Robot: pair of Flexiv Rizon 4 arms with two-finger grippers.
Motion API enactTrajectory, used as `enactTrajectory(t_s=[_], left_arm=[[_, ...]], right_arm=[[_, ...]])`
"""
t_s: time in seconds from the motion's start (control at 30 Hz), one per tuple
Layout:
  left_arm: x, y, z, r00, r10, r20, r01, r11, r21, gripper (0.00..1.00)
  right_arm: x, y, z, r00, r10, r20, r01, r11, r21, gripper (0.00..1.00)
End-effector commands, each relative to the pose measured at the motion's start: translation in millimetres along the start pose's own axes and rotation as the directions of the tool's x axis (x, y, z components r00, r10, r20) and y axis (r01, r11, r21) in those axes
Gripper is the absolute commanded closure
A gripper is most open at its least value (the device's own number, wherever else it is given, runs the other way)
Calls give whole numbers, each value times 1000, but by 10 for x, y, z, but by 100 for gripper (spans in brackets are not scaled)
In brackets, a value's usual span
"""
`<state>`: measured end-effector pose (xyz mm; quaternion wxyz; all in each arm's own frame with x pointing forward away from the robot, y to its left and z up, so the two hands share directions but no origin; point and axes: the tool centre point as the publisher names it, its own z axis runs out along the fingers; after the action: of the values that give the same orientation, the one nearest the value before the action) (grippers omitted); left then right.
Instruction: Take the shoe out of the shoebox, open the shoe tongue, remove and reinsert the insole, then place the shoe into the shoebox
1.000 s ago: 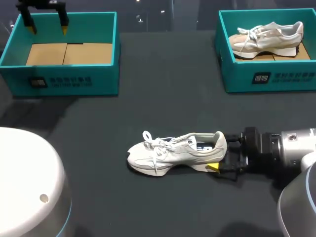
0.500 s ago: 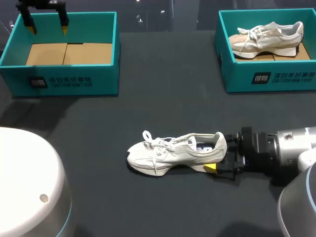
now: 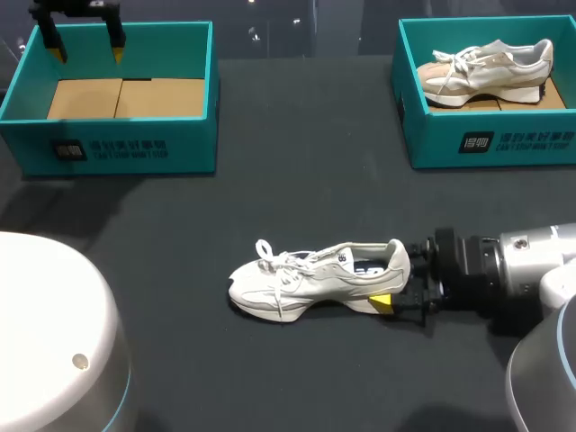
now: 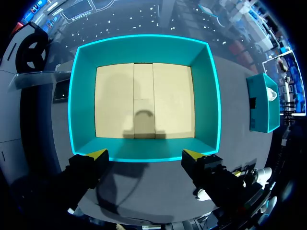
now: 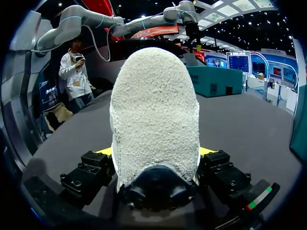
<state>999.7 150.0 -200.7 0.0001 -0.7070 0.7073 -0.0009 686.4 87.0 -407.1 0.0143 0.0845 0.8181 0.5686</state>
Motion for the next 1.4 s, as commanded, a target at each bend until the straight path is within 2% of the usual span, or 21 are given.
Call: enactTrajectory(t_s=[0.03, 1.0, 1.27, 1.4], left_arm=[[0, -1, -5, 1000, 0, 1, 0, 1000, -1, 0], [0, -1, -5, 1000, 0, 1, 0, 1000, -1, 0], [459, 373, -91, 999, -31, 9, 31, 999, -24, 0], [716, 645, -145, 999, -33, 23, 33, 999, -27, 0]], right_arm=[[-20, 34, 39, 1000, -1, -13, 1, 1000, 6, 100], [-7, 66, 41, 1000, -11, -25, 11, 1000, -10, 100], [-7, 66, 41, 1000, -11, -25, 11, 1000, -10, 100], [-7, 66, 41, 1000, -11, -25, 11, 1000, -10, 100]])
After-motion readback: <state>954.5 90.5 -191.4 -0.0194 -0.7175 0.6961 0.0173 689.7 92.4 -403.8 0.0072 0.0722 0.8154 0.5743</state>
